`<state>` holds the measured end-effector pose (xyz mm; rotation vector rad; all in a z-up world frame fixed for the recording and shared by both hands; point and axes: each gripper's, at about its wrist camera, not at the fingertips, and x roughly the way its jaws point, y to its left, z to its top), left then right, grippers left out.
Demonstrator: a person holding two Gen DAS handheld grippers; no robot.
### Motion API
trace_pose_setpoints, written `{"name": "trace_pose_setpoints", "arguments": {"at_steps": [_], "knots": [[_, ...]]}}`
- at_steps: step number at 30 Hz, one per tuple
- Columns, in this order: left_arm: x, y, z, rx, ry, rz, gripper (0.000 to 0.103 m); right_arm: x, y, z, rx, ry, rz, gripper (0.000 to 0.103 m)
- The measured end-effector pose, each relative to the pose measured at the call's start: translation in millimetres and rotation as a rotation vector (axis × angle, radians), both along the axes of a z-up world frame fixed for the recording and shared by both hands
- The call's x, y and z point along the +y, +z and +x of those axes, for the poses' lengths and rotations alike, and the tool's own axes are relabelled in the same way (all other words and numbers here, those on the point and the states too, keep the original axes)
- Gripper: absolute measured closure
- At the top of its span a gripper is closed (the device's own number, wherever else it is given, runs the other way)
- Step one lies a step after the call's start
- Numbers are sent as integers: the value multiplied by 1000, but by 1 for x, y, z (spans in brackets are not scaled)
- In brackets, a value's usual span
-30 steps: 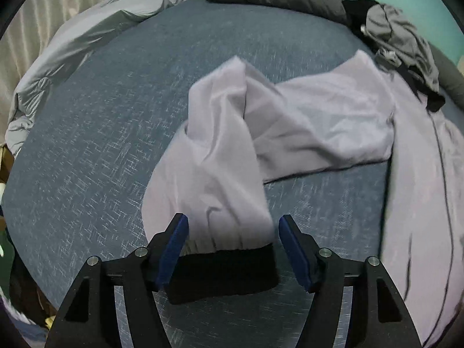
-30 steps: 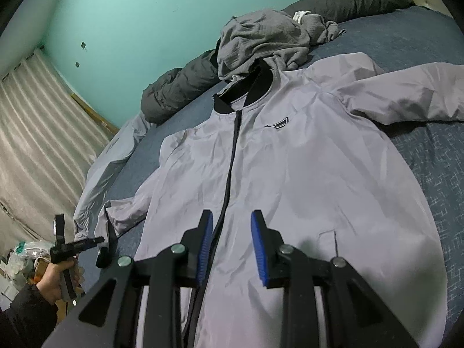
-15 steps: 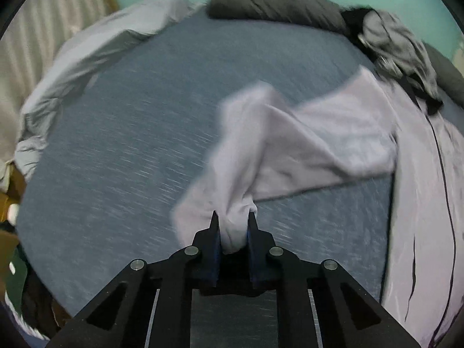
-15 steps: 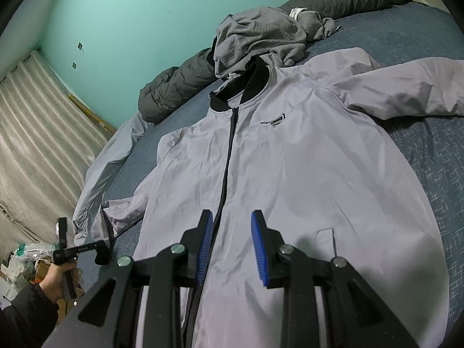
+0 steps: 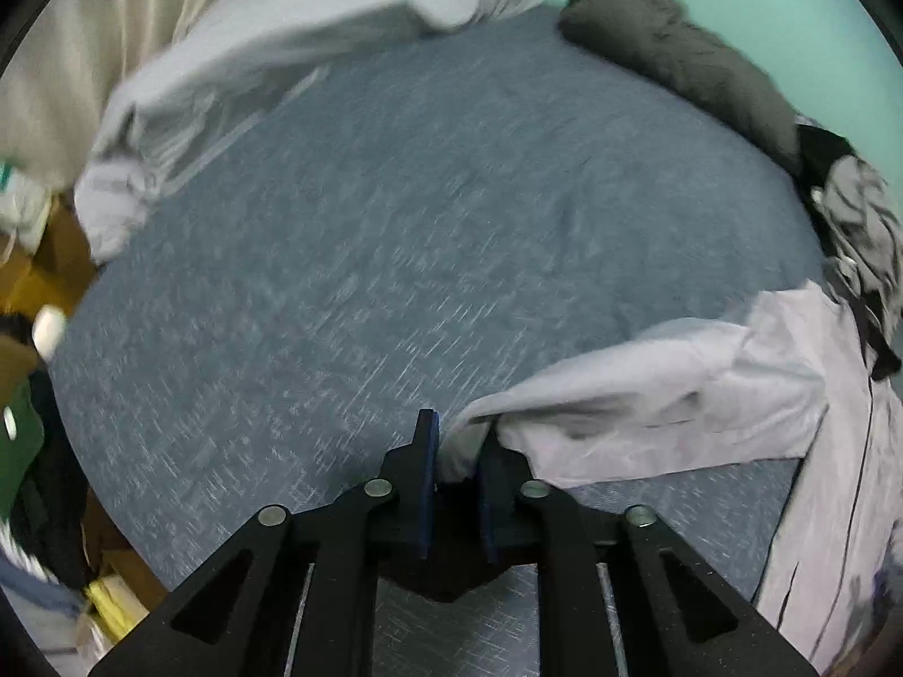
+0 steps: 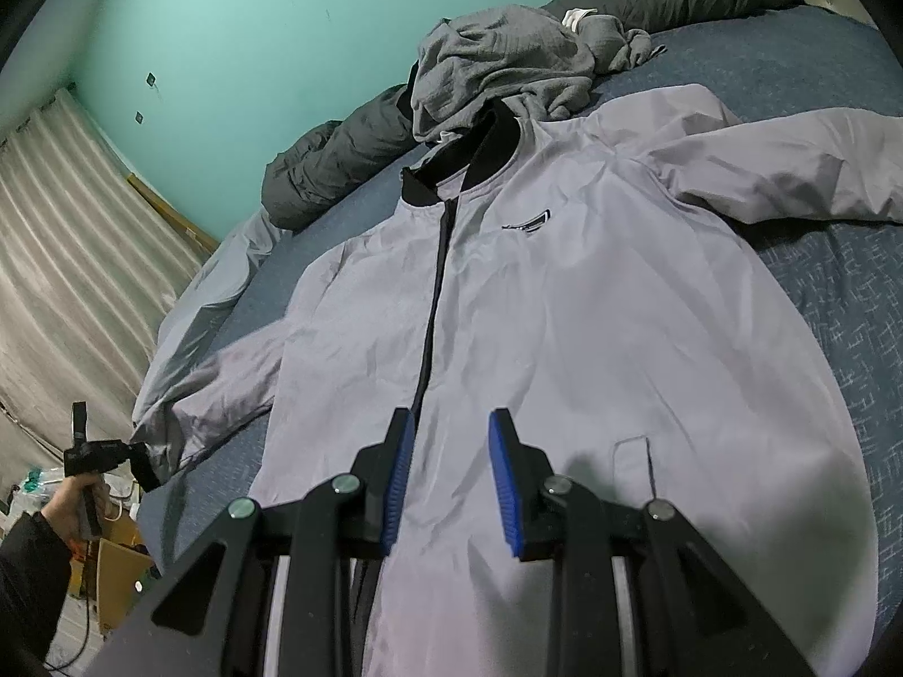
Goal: Fold clothes
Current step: 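Grasp the black sleeve cuff with the left tool and stretch the sleeve flat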
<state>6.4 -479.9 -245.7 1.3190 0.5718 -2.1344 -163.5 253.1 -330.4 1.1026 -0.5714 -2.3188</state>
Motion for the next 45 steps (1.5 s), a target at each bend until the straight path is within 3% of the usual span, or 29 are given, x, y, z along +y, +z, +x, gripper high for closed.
{"name": "trace_pose_setpoints", "arguments": {"at_steps": [2, 4, 7, 11, 13, 22, 23, 24, 26, 28, 32, 35, 37, 40, 45], "knots": [[-5, 0, 3, 3, 18, -36, 73, -1, -2, -1, -4, -2, 6, 76], [-7, 2, 10, 18, 47, -73, 52, -1, -3, -1, -5, -2, 9, 76], [-9, 2, 21, 31, 74, -99, 45, -1, -3, -2, -3, -5, 15, 76], [-6, -1, 32, 46, 80, -128, 41, -2, -5, -2, -6, -3, 21, 76], [-10, -9, 33, 63, 75, -93, 37, -3, -4, -1, -2, 2, 24, 76], [-27, -58, 23, 79, 93, 29, 36, -8, -2, 2, 18, 7, 46, 76], [-29, -60, 22, 84, 93, 36, 37, -8, -3, 2, 17, 8, 50, 76], [-30, -63, 22, 93, 84, 46, 51, -9, -3, 2, 16, 8, 53, 76], [-29, -62, 19, 96, 64, 40, 60, -10, -4, 1, 13, 8, 59, 76], [-26, -57, 16, 97, 46, 18, 91, -12, -6, 0, 11, 9, 64, 76], [-27, -32, 19, 114, 59, -67, 92, -13, -7, -1, 9, 12, 68, 76], [-32, -36, 18, 66, 57, -30, 92, -13, -7, 0, 11, 13, 68, 76], [-31, -45, 15, 17, 54, -13, 79, -13, -7, 0, 10, 13, 67, 76], [-19, -45, 19, 25, 65, -48, 53, -12, -7, 1, 11, 11, 68, 76], [8, -27, 25, 34, 69, -126, 45, -2, 2, 4, 31, -18, 55, 76]]}}
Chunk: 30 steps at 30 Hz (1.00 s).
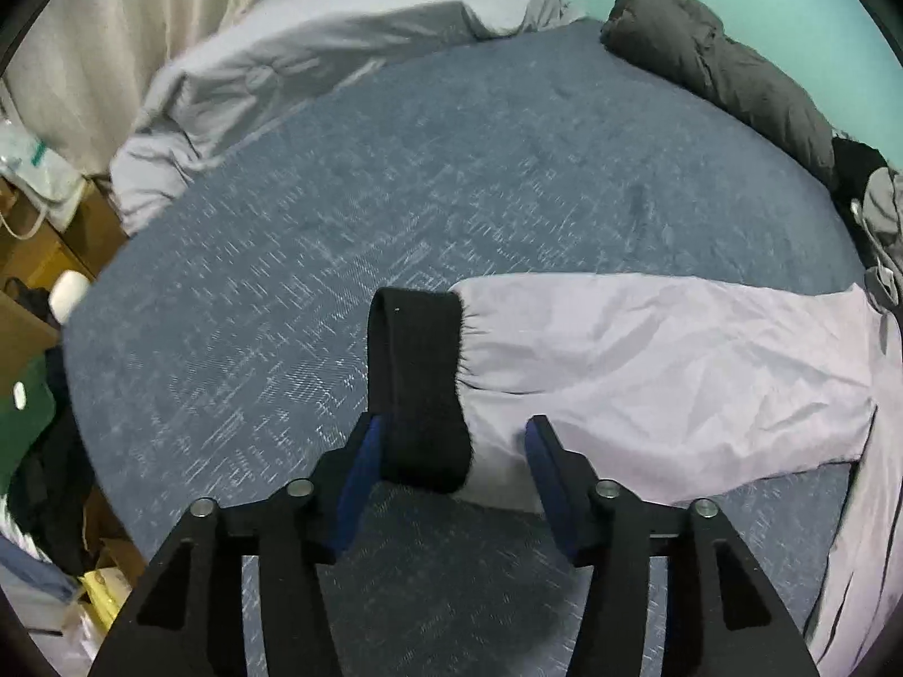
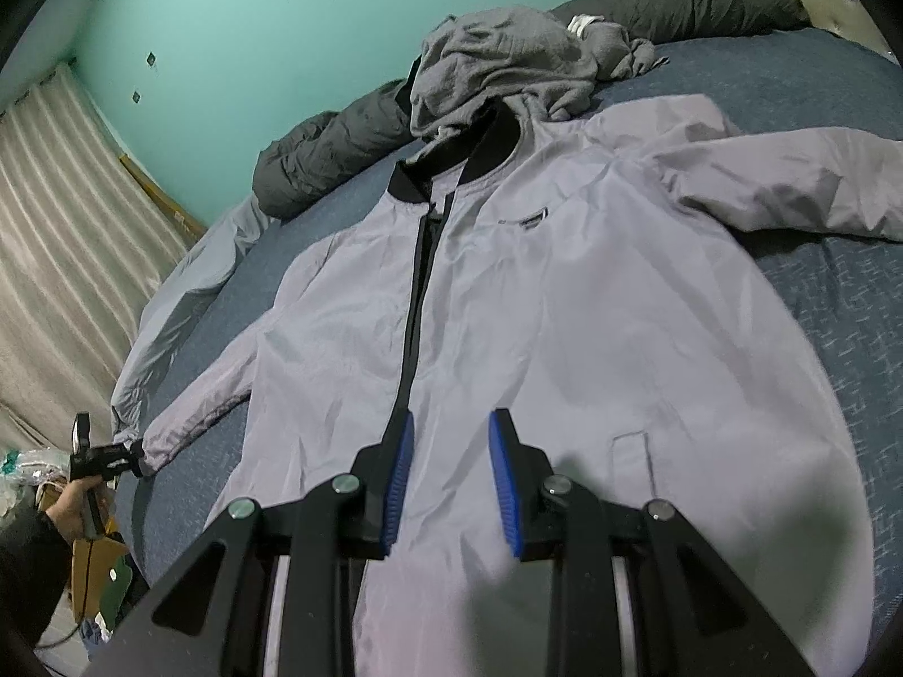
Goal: Fold clothes
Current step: 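Grasp the black sleeve cuff with the left tool and stretch the sleeve flat, then grasp the other sleeve's black cuff with the right tool and pull it outward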
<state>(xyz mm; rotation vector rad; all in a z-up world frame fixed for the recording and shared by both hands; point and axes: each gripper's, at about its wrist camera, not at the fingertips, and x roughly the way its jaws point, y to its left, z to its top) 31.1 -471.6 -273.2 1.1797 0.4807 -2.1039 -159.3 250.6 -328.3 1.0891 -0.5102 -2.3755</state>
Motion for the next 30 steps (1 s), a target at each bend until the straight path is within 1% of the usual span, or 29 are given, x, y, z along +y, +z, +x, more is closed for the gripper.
{"name": "trace_pose_setpoints", "arguments": {"at_steps": [2, 4, 6, 7, 8, 9, 12, 15, 19, 21, 22, 23, 25, 28, 30], "knots": [[13, 9, 0, 29, -11, -9, 43, 10, 6, 0, 7, -26, -14, 76], [31, 13, -1, 52, -45, 2, 41, 24, 12, -2, 6, -62, -33, 76], [50, 18, -8, 78, -88, 7, 39, 44, 19, -3, 2, -96, -46, 69], [60, 21, -13, 91, -114, 7, 36, 57, 23, -4, 2, -113, -44, 64], [69, 23, -19, 99, -139, 8, 35, 70, 26, -4, 2, -129, -40, 64], [83, 24, -28, 113, -169, 10, 34, 83, 28, -4, -2, -139, -28, 63], [118, 26, -48, 157, -230, 33, 31, 137, 30, -7, -31, -204, 63, 62], [160, 20, -74, 186, -298, 77, 30, 200, 27, -11, -85, -317, 85, 59], [210, 9, -103, 190, -374, 113, 30, 286, 22, -16, -153, -484, 89, 58], [237, 2, -117, 190, -409, 123, 30, 325, 22, -18, -177, -553, 75, 53], [245, -2, -122, 190, -422, 130, 30, 340, 21, -19, -184, -577, 62, 48], [254, -7, -128, 189, -435, 137, 30, 356, 21, -21, -192, -602, 49, 46], [272, -16, -137, 183, -455, 148, 29, 381, 20, -24, -193, -627, 28, 44], [296, -26, -143, 188, -467, 154, 29, 407, 18, -33, -203, -671, 16, 42], [307, -32, -142, 199, -466, 165, 29, 420, 14, -41, -211, -691, -11, 42]]}}
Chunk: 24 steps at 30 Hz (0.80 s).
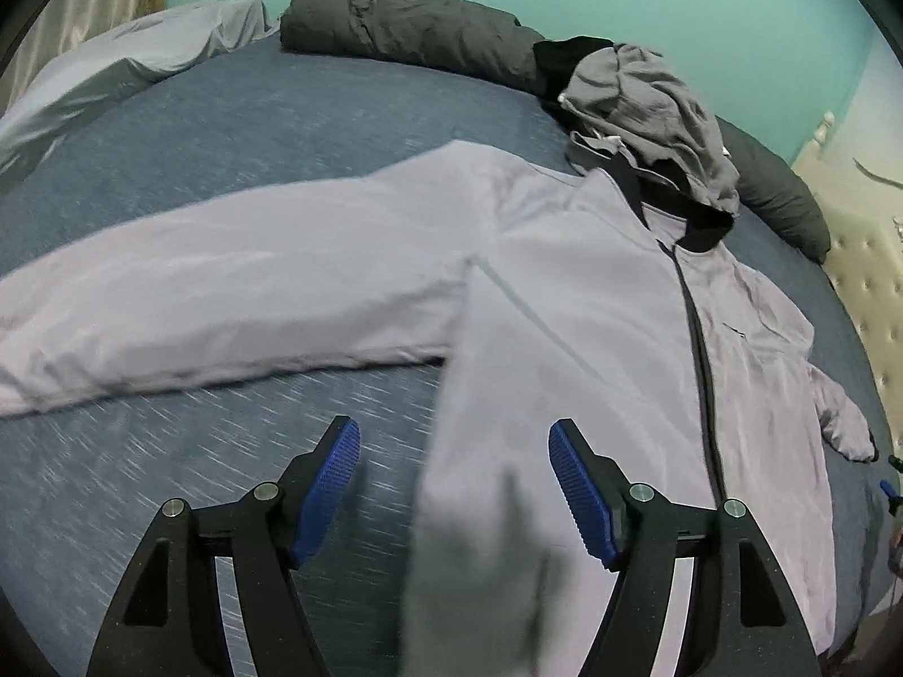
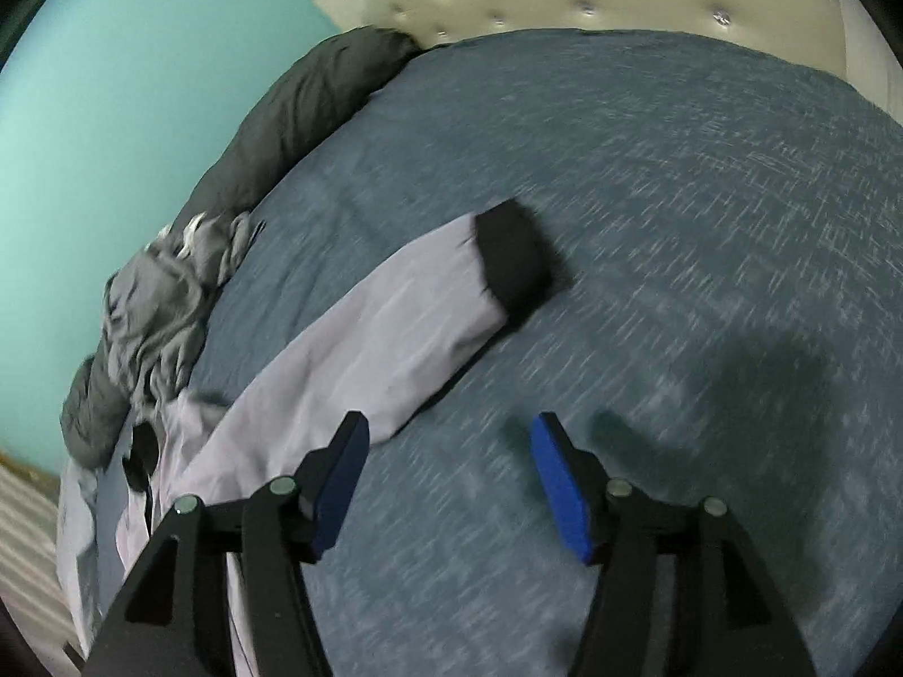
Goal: Fold clothes
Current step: 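Grasp the other sleeve's black cuff with the right tool and pull it outward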
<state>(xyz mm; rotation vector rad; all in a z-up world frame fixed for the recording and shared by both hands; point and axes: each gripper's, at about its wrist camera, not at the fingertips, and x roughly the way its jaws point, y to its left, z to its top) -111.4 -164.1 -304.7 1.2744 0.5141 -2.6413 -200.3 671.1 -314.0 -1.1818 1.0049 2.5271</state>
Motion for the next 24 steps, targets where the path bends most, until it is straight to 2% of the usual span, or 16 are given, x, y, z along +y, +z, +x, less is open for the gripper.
{"name": "trace_pose_setpoints", "arguments": {"at_steps": [10, 15, 17, 18, 19, 20, 24], "knots": [[21, -26, 12, 20, 8, -4, 29, 22, -24, -37, 21, -97, -75, 42], [16, -39, 12, 7, 21, 6, 29, 16, -35, -45, 0, -83, -26, 43], [13, -41, 12, 8, 27, 19, 29, 15, -34, -44, 14, -75, -13, 68], [13, -41, 12, 9, 28, 24, 29, 14, -33, -43, 21, -71, -8, 73], [12, -41, 13, 10, 29, 25, 29, 14, -32, -41, 31, -71, -5, 83], [12, -40, 13, 13, 28, 26, 29, 14, -29, -39, 45, -70, 4, 87], [13, -36, 16, 28, 24, 25, 29, 8, -6, -20, 109, -60, 53, 92]]}}
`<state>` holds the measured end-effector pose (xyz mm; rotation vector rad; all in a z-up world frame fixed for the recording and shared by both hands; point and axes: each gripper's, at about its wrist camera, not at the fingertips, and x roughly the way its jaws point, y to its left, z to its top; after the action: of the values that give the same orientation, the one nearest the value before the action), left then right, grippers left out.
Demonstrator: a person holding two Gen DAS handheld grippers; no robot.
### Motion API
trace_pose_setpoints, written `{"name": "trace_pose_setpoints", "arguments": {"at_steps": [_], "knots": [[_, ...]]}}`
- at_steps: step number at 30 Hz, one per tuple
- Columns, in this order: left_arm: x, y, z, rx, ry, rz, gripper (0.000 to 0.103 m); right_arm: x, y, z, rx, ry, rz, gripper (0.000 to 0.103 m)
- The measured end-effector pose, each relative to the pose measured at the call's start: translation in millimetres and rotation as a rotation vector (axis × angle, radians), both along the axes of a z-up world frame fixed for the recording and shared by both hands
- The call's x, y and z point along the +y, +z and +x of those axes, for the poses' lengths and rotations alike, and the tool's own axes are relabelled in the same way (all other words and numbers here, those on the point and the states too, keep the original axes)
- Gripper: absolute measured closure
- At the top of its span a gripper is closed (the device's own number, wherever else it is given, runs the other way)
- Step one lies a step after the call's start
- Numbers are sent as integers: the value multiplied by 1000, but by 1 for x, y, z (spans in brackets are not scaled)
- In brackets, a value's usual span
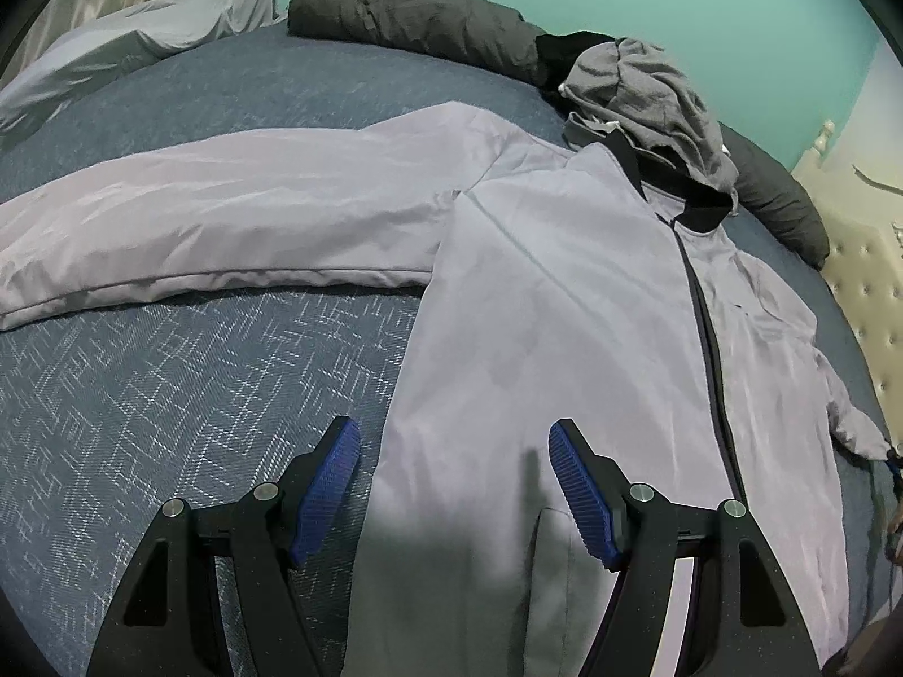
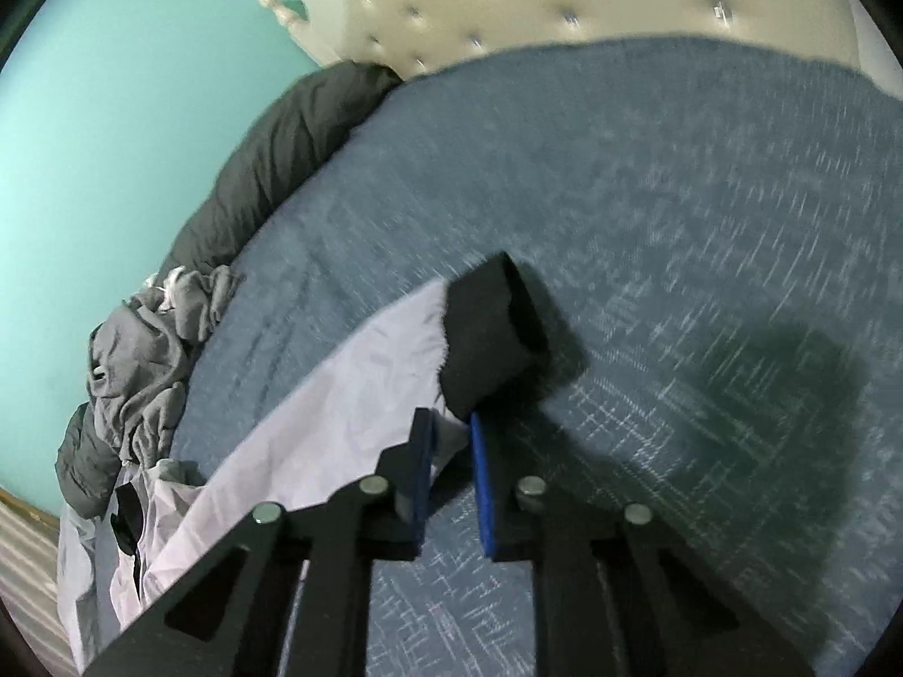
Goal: Fold clothes
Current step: 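Grasp the other sleeve's black cuff with the right tool and pull it outward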
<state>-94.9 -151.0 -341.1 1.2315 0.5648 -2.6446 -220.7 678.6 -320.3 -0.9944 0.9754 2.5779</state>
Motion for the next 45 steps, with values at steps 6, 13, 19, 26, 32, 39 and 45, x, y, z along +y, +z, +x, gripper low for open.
{"name": "trace_pose_setpoints", "arguments": {"at_steps": [6, 13, 19, 26, 32, 39, 45], "knots": [[-1, 3, 5, 13, 3, 20, 29, 1, 33, 51, 47, -39, 17, 94], [0, 5, 8, 22, 0, 36, 29, -7, 6, 102, -132, -4, 70, 94], [-3, 4, 12, 23, 5, 50, 29, -23, -15, 120, -228, 61, 96, 93], [-2, 3, 10, 24, 1, 52, 24, -17, 29, 131, -211, -40, 294, 79], [4, 7, 10, 32, -16, 33, 23, -46, 49, 90, -119, 94, 296, 74], [4, 8, 5, 29, -30, 24, 22, -92, 0, 28, -221, 248, 270, 74], [3, 10, -2, 37, -46, 24, 22, -92, -25, 30, -289, 226, 259, 74]]}}
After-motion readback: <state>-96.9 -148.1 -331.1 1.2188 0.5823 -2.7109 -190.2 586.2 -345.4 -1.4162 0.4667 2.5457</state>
